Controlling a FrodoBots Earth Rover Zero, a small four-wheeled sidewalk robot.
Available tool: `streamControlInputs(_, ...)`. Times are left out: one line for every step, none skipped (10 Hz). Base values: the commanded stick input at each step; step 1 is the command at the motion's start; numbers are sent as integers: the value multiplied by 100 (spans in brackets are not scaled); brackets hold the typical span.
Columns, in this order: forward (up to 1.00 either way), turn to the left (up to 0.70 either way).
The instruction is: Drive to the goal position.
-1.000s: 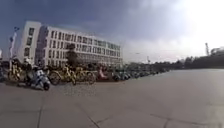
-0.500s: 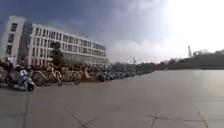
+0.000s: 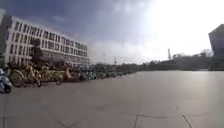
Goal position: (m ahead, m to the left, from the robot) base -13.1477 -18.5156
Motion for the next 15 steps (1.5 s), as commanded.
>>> streamControlInputs(0,-70)
streamControlInputs(0,-70)
streamControlInputs(0,-70)
streamControlInputs(0,-70)
streamControlInputs(0,-70)
streamControlInputs(0,-70)
streamControlInputs(0,-70)
streamControlInputs(0,-70)
streamControlInputs(0,-70)
streamControlInputs(0,-70)
streamControlInputs(0,-70)
streamControlInputs(0,-70)
streamControlInputs(0,-70)
streamControlInputs(0,-70)
streamControlInputs(0,-70)
